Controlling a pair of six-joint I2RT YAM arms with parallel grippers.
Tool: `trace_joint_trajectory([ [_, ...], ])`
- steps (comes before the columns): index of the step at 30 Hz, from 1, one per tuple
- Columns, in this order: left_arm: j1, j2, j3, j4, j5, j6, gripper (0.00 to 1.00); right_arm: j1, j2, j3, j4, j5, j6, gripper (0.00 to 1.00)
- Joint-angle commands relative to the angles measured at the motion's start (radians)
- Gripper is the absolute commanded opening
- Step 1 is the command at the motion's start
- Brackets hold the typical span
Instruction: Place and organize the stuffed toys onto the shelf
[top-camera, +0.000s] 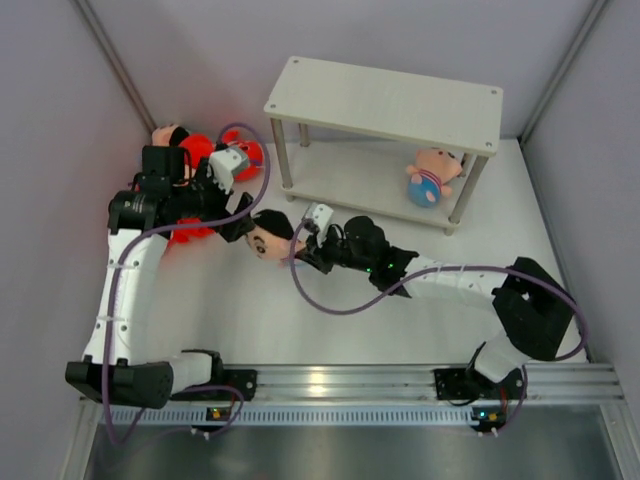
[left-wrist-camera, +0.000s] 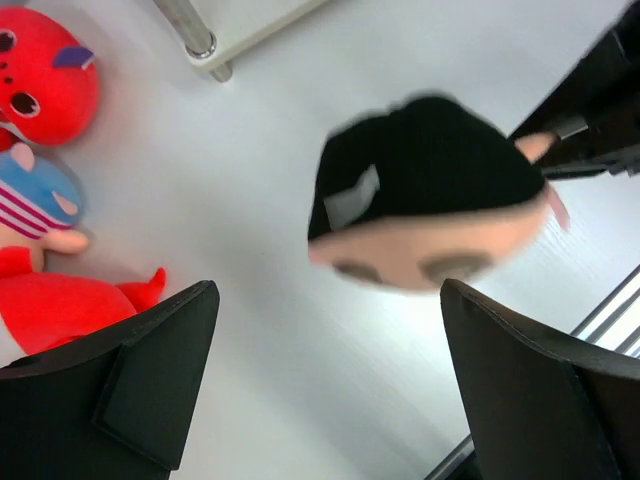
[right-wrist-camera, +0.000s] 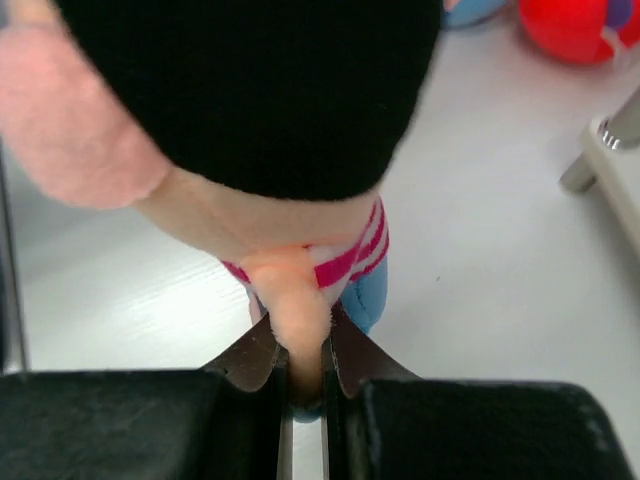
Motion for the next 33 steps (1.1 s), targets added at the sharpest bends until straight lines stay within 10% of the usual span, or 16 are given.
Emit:
trace_joint_trajectory([
  [1,0.002,0.010,0.062,0.024,0.053,0.012,0.98,-0.110,-0.056,-0.047,0.080,-0.236,0.420,0.00],
  [11,-0.001,0.090,-0.044,0.024,0.140,-0.015,0.98,-0.239,-0.077,-0.179,0.257,-0.316,0.812,0.00],
  [24,-0.372,0.046,-0.173,0.329,-0.250,-0.076,0.98,-0.236,-0.093,-0.159,0.245,-0.390,0.790,0.00],
  [33,-0.393,0.135,-0.153,0.329,-0.249,-0.067,0.86,-0.227,-0.114,-0.129,0.201,-0.444,0.734,0.00],
])
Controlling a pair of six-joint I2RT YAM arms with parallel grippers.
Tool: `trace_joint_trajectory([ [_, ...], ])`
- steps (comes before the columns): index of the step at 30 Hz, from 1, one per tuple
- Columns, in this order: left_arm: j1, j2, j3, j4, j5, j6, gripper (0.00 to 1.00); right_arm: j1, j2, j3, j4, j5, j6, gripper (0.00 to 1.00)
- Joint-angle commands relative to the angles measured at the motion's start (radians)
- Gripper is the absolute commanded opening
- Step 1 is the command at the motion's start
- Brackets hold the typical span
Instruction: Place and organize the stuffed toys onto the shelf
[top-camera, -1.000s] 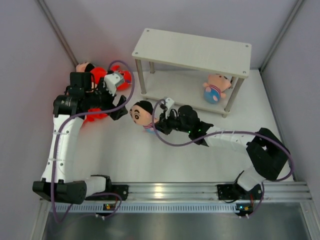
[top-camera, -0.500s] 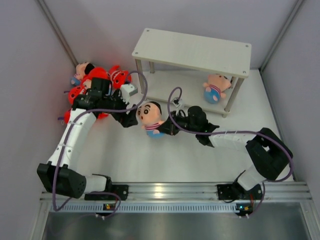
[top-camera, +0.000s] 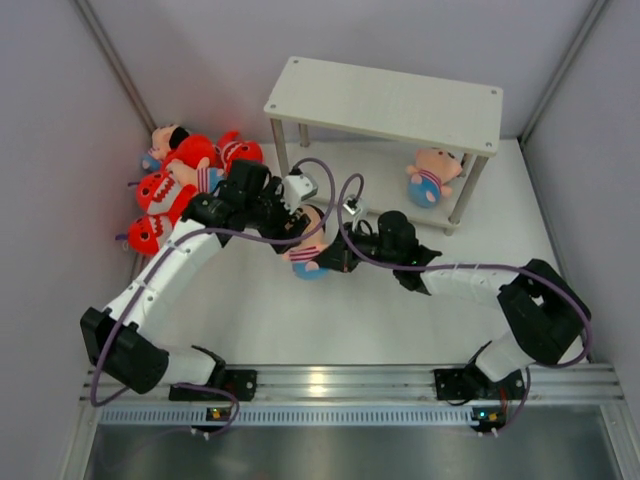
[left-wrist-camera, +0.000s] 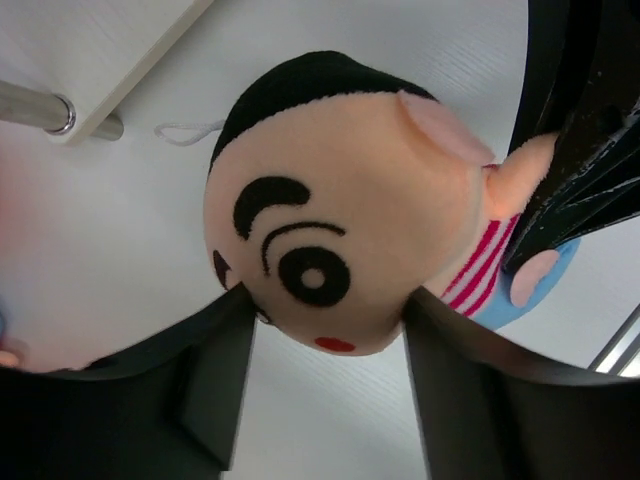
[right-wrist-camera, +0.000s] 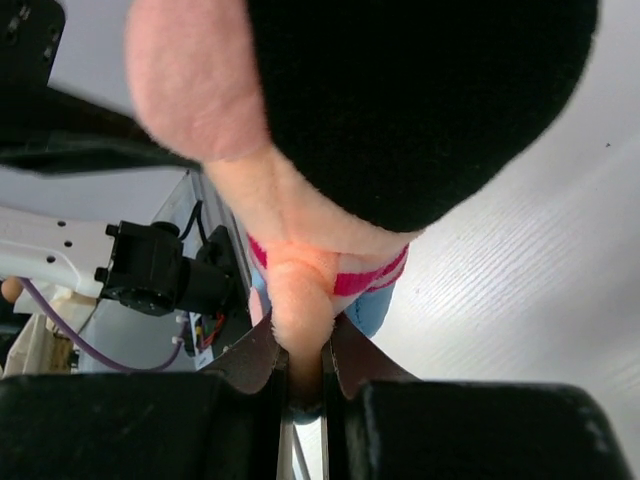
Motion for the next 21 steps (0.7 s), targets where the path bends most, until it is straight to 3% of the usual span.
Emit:
trace_joint_trajectory([
  [1,-0.009,0.038,0.033,0.054,-0.029,-0.010,0.56,0.008,-0.059,0.064,0.037,-0.057,-0.043,0.00],
  [3,-0.009,0.049,0.051,0.054,0.025,-0.028,0.27,0.008,-0.062,0.070,0.016,-0.061,-0.061,0.00],
  [4,-0.009,0.048,0.056,0.054,0.039,-0.048,0.00,0.009,-0.067,0.073,0.010,-0.060,-0.066,0.00],
  [6,-0.009,0.037,0.062,0.054,0.051,-0.059,0.00,0.009,-0.076,0.072,-0.024,-0.042,-0.091,0.06],
  [7,-0.009,0.031,0.061,0.054,0.041,-0.085,0.00,0.008,-0.094,0.075,-0.052,0.009,-0.121,0.18],
  [8,-0.009,0.028,0.062,0.054,-0.022,-0.105,0.00,0.008,-0.126,0.081,-0.132,0.099,-0.141,0.45],
  [9,-0.009,0.028,0.064,0.054,-0.071,-0.125,0.00,0.008,-0.127,0.081,-0.185,0.100,-0.166,0.55],
  [10,-0.011,0.031,0.068,0.054,-0.117,-0.161,0.00,0.009,-0.168,0.092,-0.235,0.221,-0.199,0.67],
  [14,-0.009,0.020,0.067,0.053,-0.240,-0.208,0.00,0.029,-0.317,0.034,-0.311,0.532,-0.238,0.82],
  [15,-0.009,0.020,0.067,0.054,-0.234,-0.205,0.00,0.097,-0.346,0.018,-0.303,0.619,-0.296,0.82],
  [16,-0.011,0.020,0.068,0.051,-0.225,-0.203,0.00,0.154,-0.377,0.009,-0.291,0.800,-0.501,0.82],
  [18,-0.009,0.029,0.071,0.050,-0.240,-0.198,0.00,0.382,-0.374,0.004,-0.256,0.934,-0.790,0.84],
  [19,-0.011,0.031,0.073,0.050,-0.251,-0.189,0.00,0.446,-0.345,-0.009,-0.215,1.045,-1.082,0.85],
  [21,-0.011,0.038,0.074,0.048,-0.254,-0.183,0.00,0.603,-0.294,-0.023,-0.201,1.107,-1.370,0.91],
])
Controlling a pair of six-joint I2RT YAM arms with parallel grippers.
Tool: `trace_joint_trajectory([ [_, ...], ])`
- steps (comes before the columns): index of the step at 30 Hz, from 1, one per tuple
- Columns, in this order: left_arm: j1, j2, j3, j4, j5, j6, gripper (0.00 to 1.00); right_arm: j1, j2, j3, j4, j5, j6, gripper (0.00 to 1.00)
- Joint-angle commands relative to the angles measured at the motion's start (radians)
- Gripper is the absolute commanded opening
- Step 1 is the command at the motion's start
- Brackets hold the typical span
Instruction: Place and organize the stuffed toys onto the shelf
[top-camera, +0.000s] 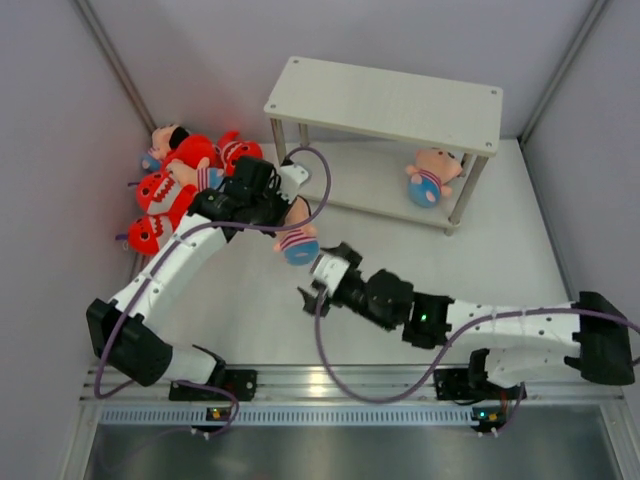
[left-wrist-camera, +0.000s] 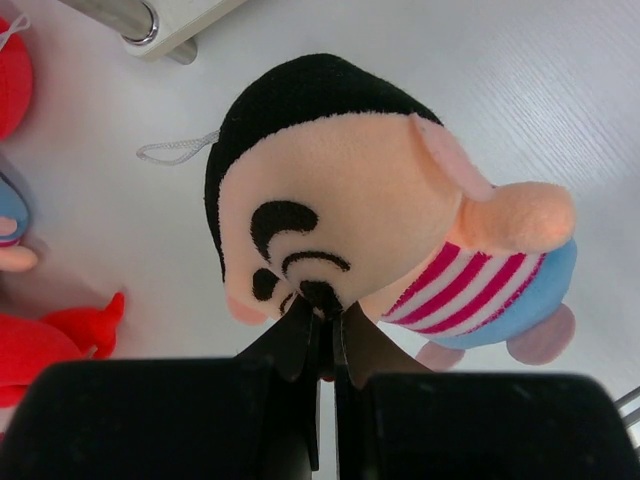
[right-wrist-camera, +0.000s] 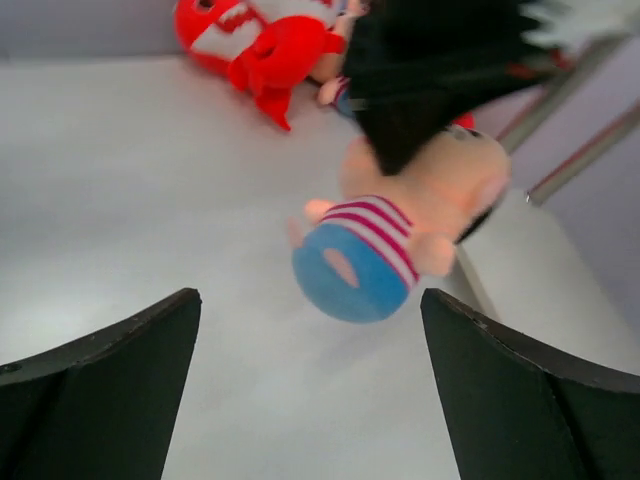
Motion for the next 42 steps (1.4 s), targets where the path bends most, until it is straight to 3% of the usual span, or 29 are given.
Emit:
trace_joint_trajectory([
  [1,0.002,-0.011,0.045,0.041,-0.042,-0.013,0.00,0.213,0.128,-0.035,0.015,0.332,-0.840,0.92],
  [4,0.001,-0.011,0.039,0.041,-0.042,-0.014,0.00,0.272,0.265,0.014,0.015,0.432,-1.110,0.94],
  [11,0.001,-0.027,0.033,0.039,-0.035,-0.022,0.00,0.269,0.471,0.118,0.131,0.461,-1.385,0.95],
  [18,-0.001,-0.030,0.029,0.041,-0.023,-0.014,0.00,0.229,0.664,0.138,0.398,0.575,-1.650,0.96],
  [29,-0.010,-0.031,0.012,0.041,-0.022,0.000,0.00,0.197,0.672,0.265,0.185,0.543,-1.522,0.95],
  [32,-0.012,-0.031,0.013,0.041,-0.017,0.004,0.00,0.192,0.657,0.319,0.003,0.509,-1.395,0.93],
  [35,-0.015,-0.034,0.013,0.041,-0.020,0.015,0.00,0.177,0.641,0.367,-0.066,0.475,-1.299,0.87],
  [39,-0.016,-0.043,0.009,0.041,-0.017,0.026,0.00,0.158,0.669,0.390,-0.076,0.523,-1.304,0.58],
  [42,-0.018,-0.051,0.006,0.041,-0.017,0.033,0.00,0.144,0.672,0.399,-0.106,0.521,-1.286,0.62],
])
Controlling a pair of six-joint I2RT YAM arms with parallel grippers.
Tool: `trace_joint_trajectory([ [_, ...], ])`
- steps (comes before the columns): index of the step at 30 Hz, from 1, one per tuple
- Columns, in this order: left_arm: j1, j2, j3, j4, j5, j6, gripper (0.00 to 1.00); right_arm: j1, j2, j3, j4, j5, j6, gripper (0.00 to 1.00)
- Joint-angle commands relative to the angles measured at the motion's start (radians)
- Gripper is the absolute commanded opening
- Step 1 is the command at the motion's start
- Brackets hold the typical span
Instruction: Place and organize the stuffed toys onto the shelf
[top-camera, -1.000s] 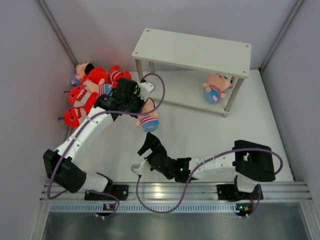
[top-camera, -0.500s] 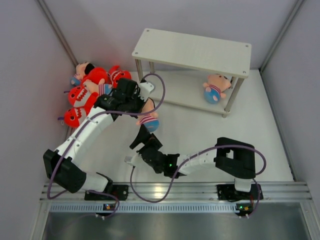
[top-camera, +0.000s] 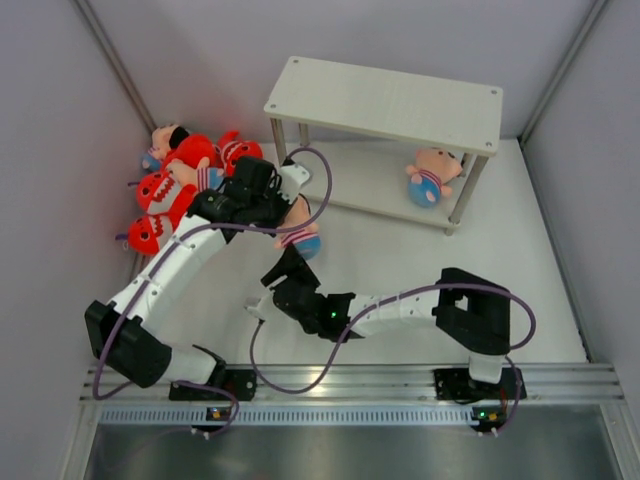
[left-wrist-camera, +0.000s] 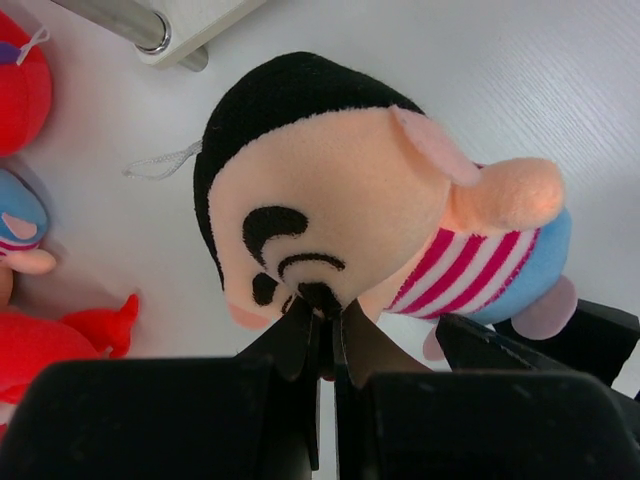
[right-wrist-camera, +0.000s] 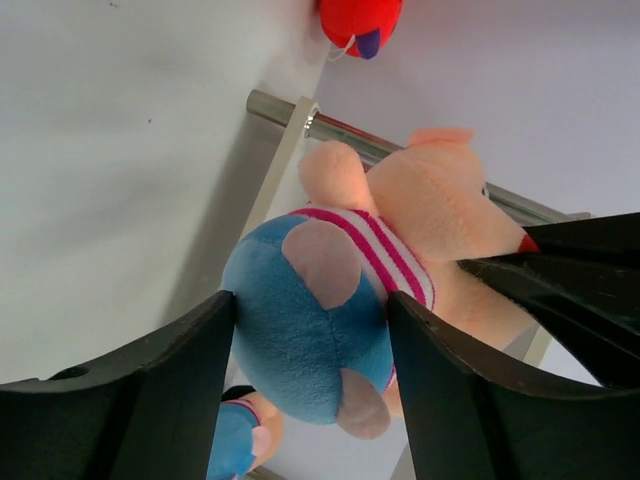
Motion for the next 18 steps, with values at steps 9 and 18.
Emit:
trace_joint_trajectory([
  [9,-0.010,-0.062,-0.002,0.035,0.038,0.034,0.00,-0.067,-0.005,0.070,-0.041,0.038,0.008,0.52],
  [18,-0.016,-0.069,-0.007,0.035,0.038,0.045,0.00,-0.082,-0.026,0.076,-0.004,0.046,0.019,0.00],
])
